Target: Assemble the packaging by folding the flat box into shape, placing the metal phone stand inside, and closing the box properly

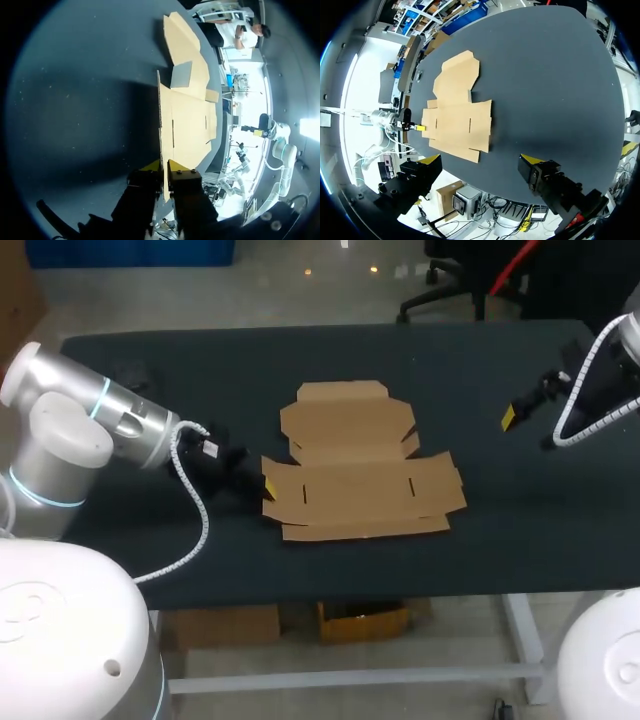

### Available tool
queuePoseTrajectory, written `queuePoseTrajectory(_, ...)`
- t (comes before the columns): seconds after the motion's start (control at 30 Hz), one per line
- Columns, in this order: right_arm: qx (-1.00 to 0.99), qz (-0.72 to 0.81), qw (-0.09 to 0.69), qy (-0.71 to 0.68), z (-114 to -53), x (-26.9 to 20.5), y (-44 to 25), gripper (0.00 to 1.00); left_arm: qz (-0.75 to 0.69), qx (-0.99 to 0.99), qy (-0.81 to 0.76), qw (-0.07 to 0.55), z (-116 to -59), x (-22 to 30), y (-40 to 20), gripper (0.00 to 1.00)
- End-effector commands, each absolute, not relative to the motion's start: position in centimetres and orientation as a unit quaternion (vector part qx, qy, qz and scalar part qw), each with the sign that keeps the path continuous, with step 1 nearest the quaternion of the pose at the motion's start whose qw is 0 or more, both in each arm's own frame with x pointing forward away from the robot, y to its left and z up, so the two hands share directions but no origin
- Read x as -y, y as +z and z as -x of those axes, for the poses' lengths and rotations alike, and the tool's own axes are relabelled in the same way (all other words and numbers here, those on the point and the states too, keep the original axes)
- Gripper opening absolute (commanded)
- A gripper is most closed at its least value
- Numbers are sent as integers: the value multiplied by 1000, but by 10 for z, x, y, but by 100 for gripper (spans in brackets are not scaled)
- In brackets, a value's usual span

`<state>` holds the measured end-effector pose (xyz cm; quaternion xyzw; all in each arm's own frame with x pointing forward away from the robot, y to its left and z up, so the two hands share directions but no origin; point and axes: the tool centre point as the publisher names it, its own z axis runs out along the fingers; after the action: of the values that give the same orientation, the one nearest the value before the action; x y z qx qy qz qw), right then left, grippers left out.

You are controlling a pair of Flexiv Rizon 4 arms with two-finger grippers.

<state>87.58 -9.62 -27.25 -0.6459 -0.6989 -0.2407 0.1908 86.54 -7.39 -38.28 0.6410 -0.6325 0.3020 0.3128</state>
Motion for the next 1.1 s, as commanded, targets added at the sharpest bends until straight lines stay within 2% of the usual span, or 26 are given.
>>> queuePoseTrajectory(0.03,699,646,190,-242,-874,98,-273,100,-648,630,295,310,-866,76,-384,100)
queuePoseTrajectory(0.8,690,659,194,-230,-877,104,-273,100,-701,635,241,217,-886,37,-342,100)
queuePoseTrajectory(1.1,690,659,194,-230,-877,104,-273,100,-701,635,241,217,-886,37,-342,100)
